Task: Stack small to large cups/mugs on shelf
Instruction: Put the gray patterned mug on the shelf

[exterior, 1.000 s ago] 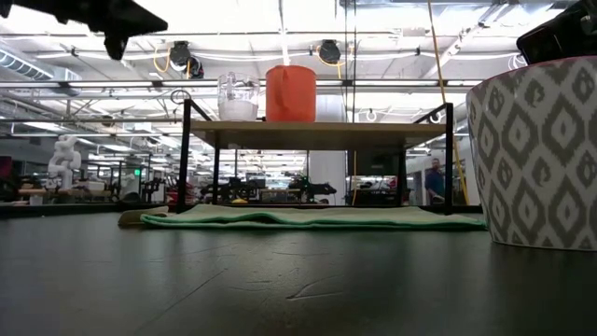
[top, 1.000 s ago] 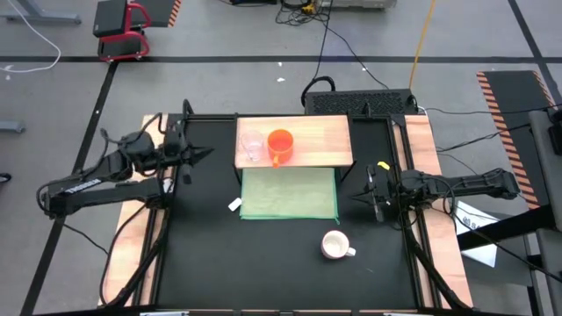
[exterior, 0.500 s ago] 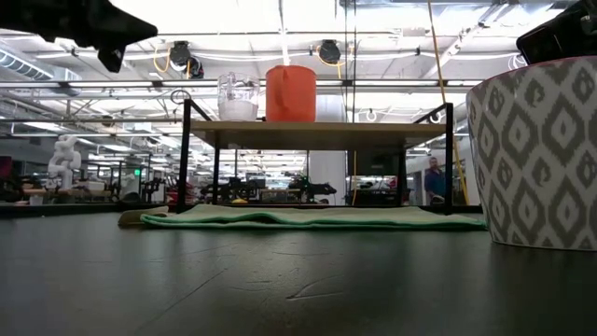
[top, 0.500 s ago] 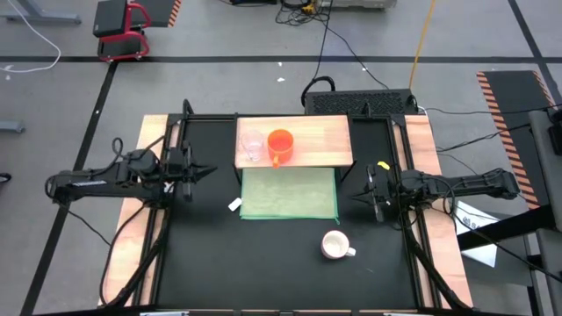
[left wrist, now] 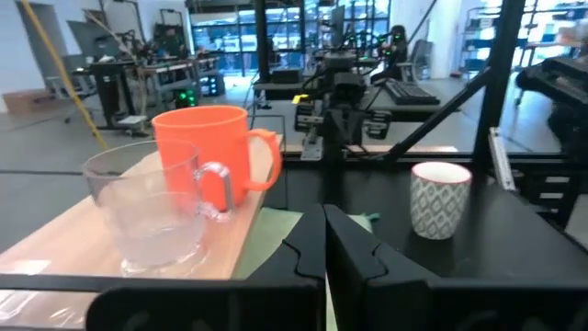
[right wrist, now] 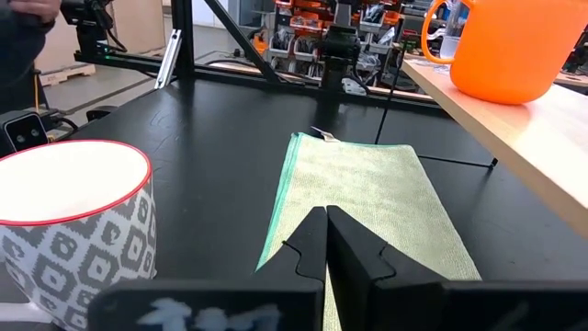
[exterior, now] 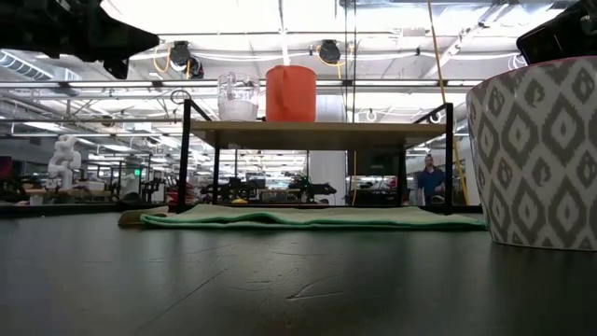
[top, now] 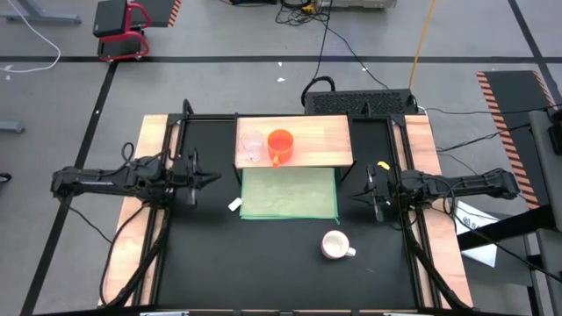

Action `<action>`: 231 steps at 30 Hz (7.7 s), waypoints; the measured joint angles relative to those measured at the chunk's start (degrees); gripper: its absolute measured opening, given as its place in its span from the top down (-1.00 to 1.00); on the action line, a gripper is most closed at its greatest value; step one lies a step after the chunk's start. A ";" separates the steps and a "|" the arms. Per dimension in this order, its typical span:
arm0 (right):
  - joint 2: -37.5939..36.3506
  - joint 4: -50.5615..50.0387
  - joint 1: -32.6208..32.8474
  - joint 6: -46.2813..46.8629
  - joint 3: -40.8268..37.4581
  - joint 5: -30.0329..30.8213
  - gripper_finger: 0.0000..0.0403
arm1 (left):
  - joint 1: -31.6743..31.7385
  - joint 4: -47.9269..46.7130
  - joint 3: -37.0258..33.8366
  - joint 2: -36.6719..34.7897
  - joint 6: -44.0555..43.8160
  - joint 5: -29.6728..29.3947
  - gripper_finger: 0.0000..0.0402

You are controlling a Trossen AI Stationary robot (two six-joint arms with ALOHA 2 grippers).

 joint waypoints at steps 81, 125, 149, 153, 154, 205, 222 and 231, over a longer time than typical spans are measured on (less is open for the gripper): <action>4.59 9.14 4.33 3.07 2.71 -9.24 1.00 | 3.40 9.63 -11.76 0.13 -3.11 6.93 0.84; 48.06 -26.14 17.76 19.67 42.60 -3.18 0.09 | 3.40 6.77 -11.76 0.13 -1.80 6.94 0.84; 57.00 -23.41 17.74 21.80 42.61 -4.76 0.09 | 3.40 6.88 -11.76 0.12 -2.00 6.98 0.84; 57.31 -21.30 17.74 21.36 42.61 -4.68 0.09 | 3.40 6.88 -11.76 0.13 -2.01 7.01 0.84; 57.45 -20.88 17.74 21.34 42.61 -4.68 0.09 | 3.40 6.88 -11.76 0.12 -2.01 7.01 0.84; 58.84 -34.20 3.94 27.79 63.22 1.71 0.95 | 3.40 6.73 -11.76 0.13 -1.86 8.54 0.84; 55.95 -41.24 -3.64 22.83 65.96 3.04 0.95 | 3.39 6.27 -11.76 0.13 0.73 8.54 0.84; 45.86 -39.03 -1.96 18.47 63.52 6.41 0.95 | 3.39 6.27 -11.76 0.11 0.73 8.54 0.84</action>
